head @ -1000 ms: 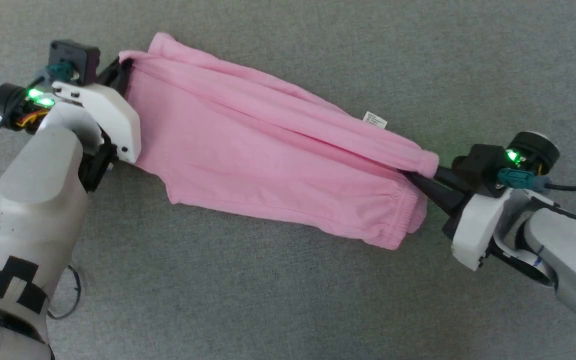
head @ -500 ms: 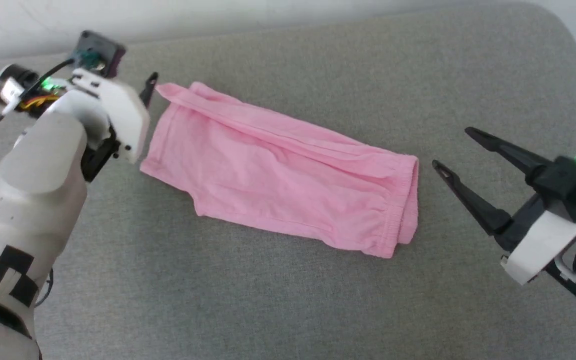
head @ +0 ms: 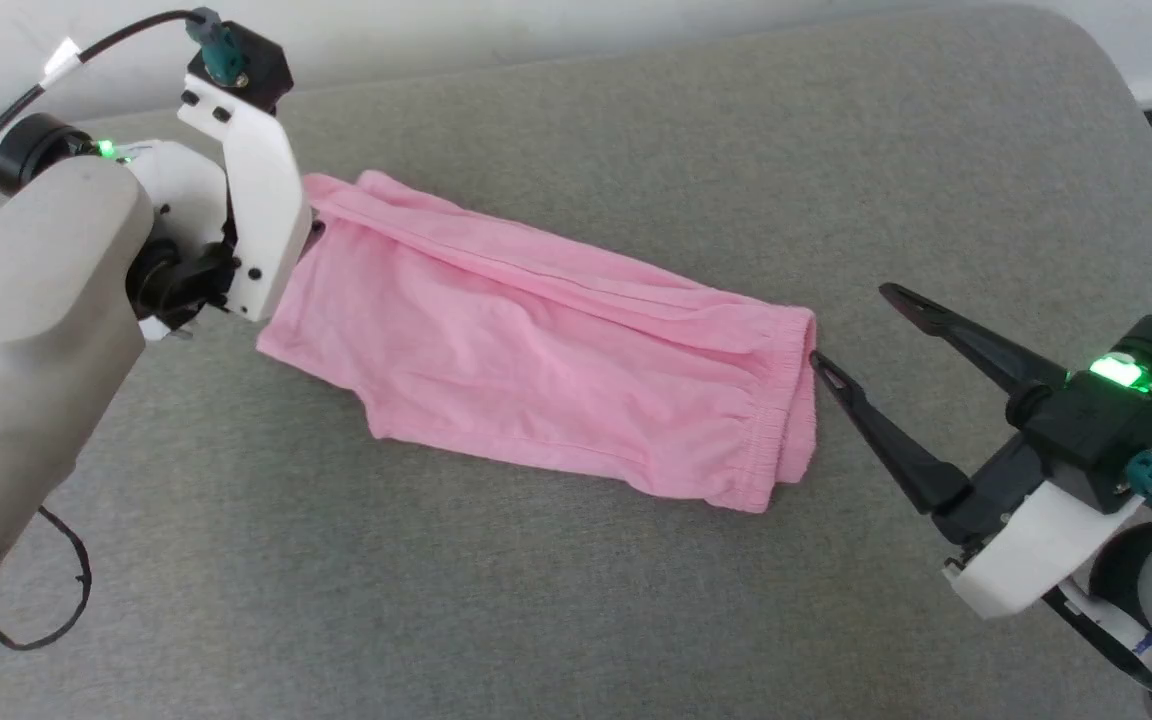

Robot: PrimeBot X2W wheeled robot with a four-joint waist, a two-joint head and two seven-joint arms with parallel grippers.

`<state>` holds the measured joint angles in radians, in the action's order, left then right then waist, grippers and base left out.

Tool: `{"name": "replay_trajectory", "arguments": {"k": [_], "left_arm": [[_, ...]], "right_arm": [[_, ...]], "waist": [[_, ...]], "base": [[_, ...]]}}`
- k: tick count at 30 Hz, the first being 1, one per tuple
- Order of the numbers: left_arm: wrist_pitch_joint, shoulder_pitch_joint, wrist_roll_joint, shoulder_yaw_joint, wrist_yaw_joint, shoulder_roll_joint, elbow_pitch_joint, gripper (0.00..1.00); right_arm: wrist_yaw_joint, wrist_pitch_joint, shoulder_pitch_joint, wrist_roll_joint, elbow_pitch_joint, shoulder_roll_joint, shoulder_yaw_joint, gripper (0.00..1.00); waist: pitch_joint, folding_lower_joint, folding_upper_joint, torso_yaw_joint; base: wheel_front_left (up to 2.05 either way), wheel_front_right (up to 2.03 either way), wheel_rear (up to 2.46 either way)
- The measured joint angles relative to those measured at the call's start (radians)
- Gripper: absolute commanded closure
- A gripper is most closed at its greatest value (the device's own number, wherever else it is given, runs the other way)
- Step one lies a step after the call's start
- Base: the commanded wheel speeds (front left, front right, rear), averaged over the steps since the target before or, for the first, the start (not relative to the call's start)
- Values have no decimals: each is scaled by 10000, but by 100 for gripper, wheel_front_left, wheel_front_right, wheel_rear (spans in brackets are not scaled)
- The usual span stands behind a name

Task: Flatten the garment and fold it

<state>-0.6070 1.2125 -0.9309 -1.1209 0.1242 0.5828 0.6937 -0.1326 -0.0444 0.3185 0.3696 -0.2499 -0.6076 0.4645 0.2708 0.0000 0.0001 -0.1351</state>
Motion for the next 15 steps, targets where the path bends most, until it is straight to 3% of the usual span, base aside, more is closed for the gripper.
{"name": "replay_trajectory", "arguments": {"k": [15], "left_arm": [[-1229,13,-433,-754,0,104,1057,0]], "right_arm": [[-2,587,281,-12,1072,516,268,0]], "waist": [[1082,-2,0,-1069]], "base": [[0,0,0]]}}
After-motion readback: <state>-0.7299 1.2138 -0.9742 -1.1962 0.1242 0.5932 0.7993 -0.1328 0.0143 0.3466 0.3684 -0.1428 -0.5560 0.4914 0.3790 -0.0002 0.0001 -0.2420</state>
